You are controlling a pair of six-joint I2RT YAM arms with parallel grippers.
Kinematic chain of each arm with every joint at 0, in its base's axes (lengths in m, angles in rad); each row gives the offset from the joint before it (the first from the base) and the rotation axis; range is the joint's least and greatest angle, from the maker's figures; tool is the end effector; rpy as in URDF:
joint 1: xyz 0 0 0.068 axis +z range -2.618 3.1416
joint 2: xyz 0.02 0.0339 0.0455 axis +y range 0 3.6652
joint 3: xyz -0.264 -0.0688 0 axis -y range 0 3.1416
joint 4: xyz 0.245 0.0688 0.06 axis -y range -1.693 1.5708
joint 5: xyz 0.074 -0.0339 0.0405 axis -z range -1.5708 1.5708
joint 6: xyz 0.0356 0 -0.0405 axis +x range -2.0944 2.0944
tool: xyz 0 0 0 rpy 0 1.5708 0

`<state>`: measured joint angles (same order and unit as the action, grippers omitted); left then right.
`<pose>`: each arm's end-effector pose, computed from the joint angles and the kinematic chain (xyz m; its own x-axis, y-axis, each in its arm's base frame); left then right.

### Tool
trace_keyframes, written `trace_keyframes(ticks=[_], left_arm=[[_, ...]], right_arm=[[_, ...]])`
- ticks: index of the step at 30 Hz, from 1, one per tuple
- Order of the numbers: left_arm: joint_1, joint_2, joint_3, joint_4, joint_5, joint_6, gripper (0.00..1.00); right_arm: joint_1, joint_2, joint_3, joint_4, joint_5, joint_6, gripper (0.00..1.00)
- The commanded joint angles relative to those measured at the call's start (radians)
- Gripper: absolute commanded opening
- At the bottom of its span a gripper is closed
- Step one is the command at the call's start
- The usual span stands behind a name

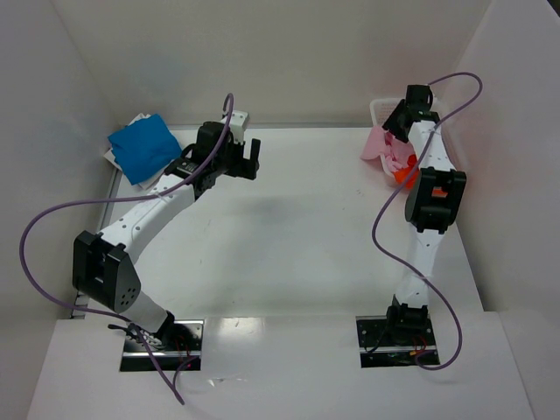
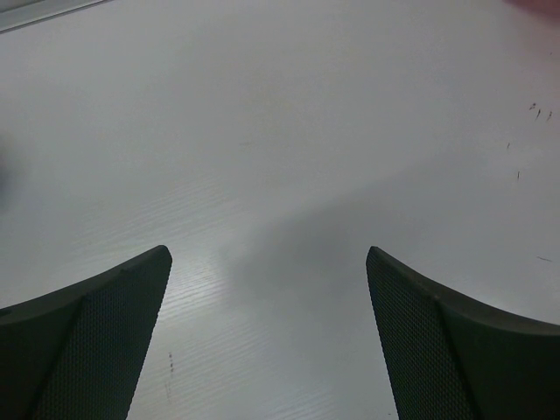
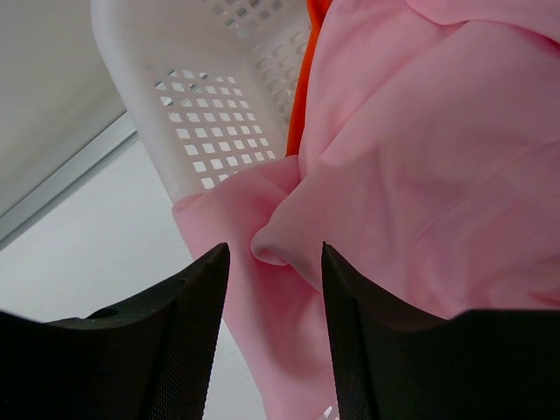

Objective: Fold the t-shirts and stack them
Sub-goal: Grab crumpled tshirt from bin with the right arm

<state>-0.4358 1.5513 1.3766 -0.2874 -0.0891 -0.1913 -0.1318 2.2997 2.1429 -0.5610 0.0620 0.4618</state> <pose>0.3318 -0.1510 0.3452 -0.4630 0.0067 -0.8863 0.2651 0.9553 -0.1312 0.5248 -0.0718 0.2594 -0.5047 0.5155 -0.6925 0.4494 0.8418 0.2991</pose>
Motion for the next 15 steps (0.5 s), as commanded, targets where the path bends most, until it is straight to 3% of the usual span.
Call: trace_keyframes(ticks=[1,3,9,12,15], left_arm=[[-0.003,0.003,0.042,0.013,0.000,-0.017,1.00],[-0.003,0.012,0.042,0.013,0.000,-0.017,1.00],[-0.003,0.012,0.042,0.013,0.009,-0.017,1.00],[-0.003,0.012,0.042,0.013,0.009,-0.017,1.00],[-0.003,0.012,0.042,0.013,0.009,-0.017,1.00]], right_arm=[[-0.012,0.014,0.003,0.012,0.027,-0.008,0.52],[-0.012,0.014,-0.009,0.021,0.027,-0.018,0.59],[-0.012,0.015,-0.020,0.030,0.009,-0.028,0.57],[-0.012,0.036,-0.011,0.030,-0.013,-0.028,0.49],[-0.012,0.061,0.031,0.015,-0.013,-0.028,0.33]])
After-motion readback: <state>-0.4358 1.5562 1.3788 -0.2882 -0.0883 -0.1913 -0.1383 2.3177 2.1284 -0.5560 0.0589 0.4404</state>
